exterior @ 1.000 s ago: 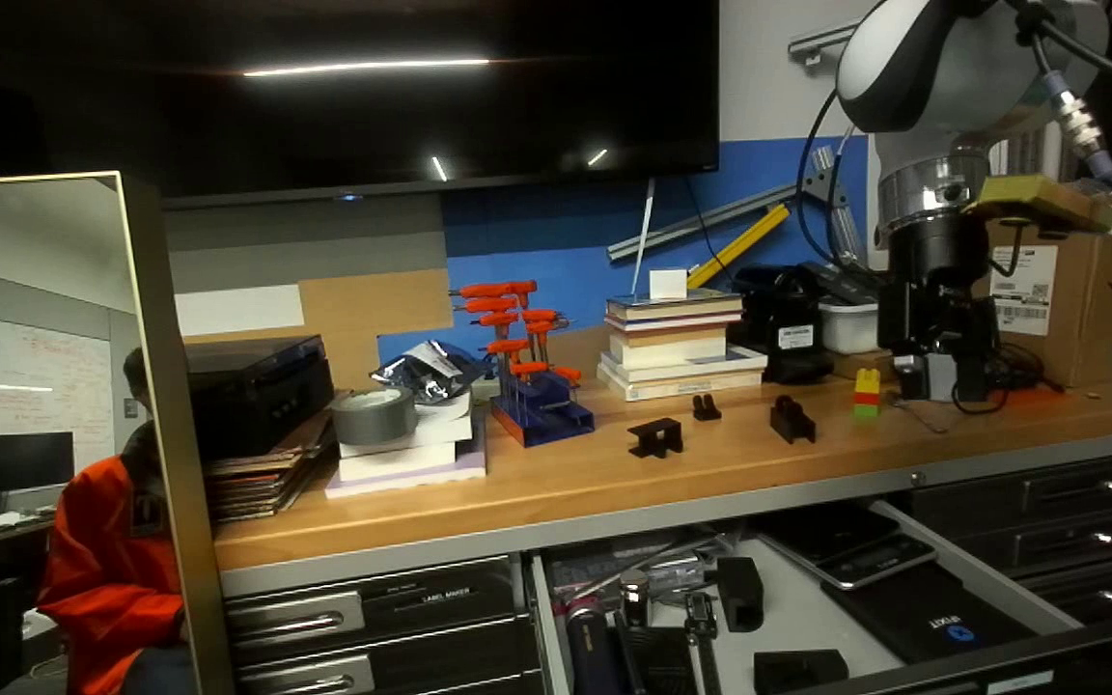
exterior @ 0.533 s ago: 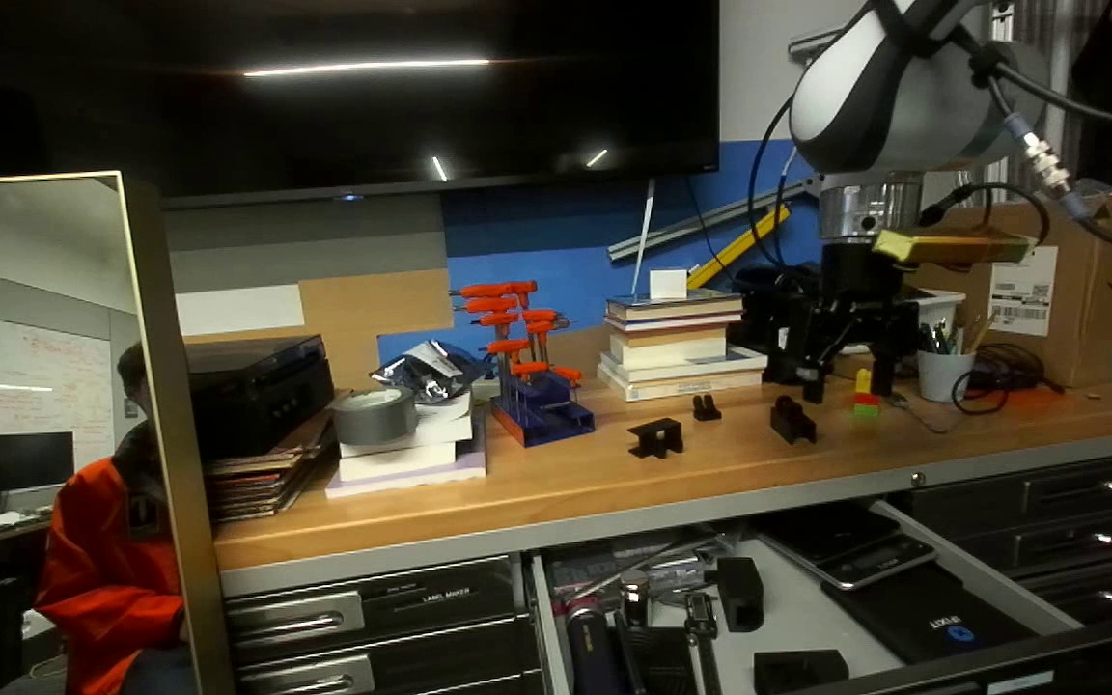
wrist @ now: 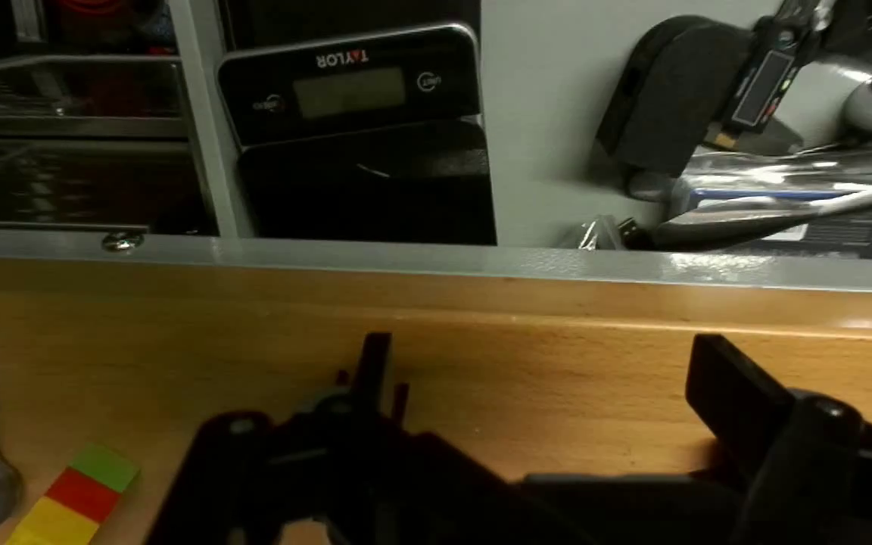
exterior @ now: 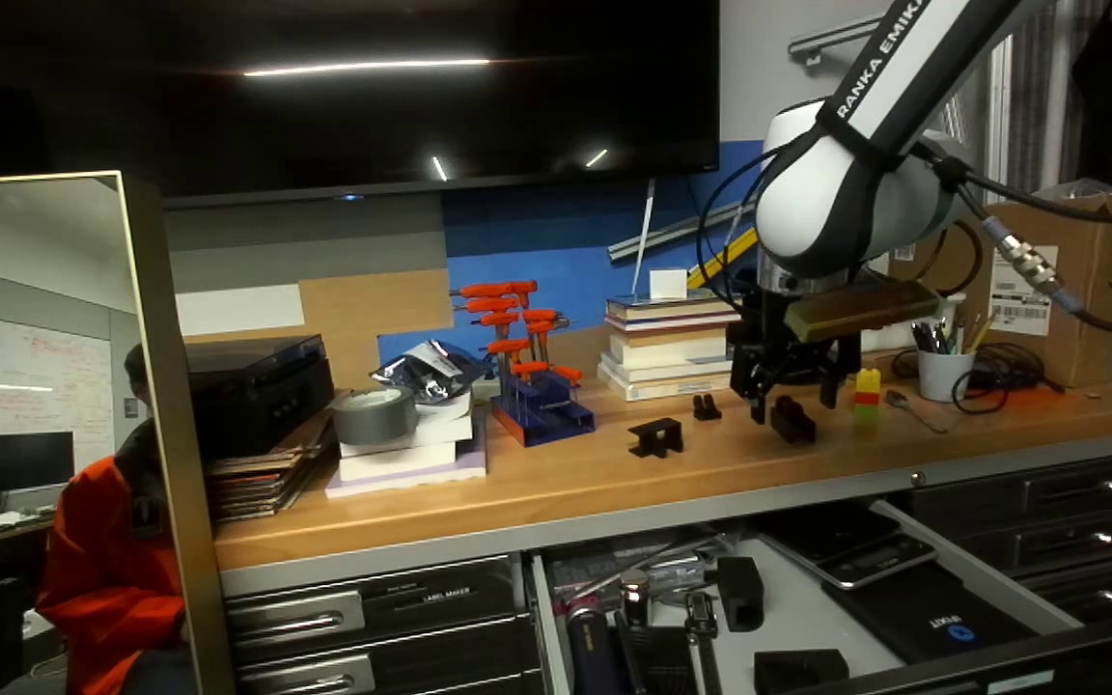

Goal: Put the black objects in the drawer and close it

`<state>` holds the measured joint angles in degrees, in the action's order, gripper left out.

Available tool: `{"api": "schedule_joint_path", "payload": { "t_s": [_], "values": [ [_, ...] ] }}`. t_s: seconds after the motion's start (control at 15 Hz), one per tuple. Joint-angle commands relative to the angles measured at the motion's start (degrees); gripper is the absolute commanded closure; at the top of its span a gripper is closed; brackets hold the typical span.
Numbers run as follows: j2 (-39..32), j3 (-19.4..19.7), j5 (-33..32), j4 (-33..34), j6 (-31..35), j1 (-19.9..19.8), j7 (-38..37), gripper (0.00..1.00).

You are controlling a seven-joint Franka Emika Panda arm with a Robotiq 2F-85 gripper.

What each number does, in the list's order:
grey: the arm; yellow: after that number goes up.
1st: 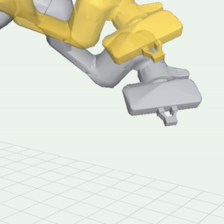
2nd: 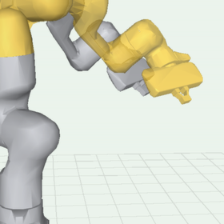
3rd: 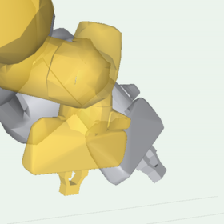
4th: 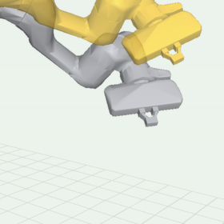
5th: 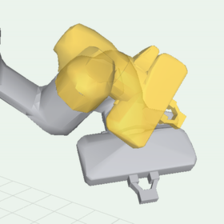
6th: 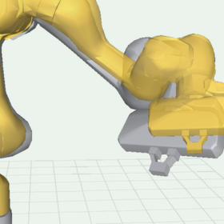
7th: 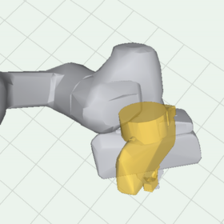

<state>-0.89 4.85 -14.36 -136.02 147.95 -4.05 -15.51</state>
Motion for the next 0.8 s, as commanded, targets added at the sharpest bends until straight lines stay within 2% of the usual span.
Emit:
{"api": "schedule_joint_path", "payload": {
  "t_s": [0.0, 0.2, 0.73],
  "values": [
    [-4.0, 0.8, -10.7, 4.2, 0.4, 0.3, -10.8, 0.0],
    [-7.3, 2.0, -15.4, 8.3, -1.0, 1.0, -15.7, 0.0],
    [-14.5, 4.8, -9.0, 15.5, -0.5, 0.2, -11.5, 0.0]
  ]
}}
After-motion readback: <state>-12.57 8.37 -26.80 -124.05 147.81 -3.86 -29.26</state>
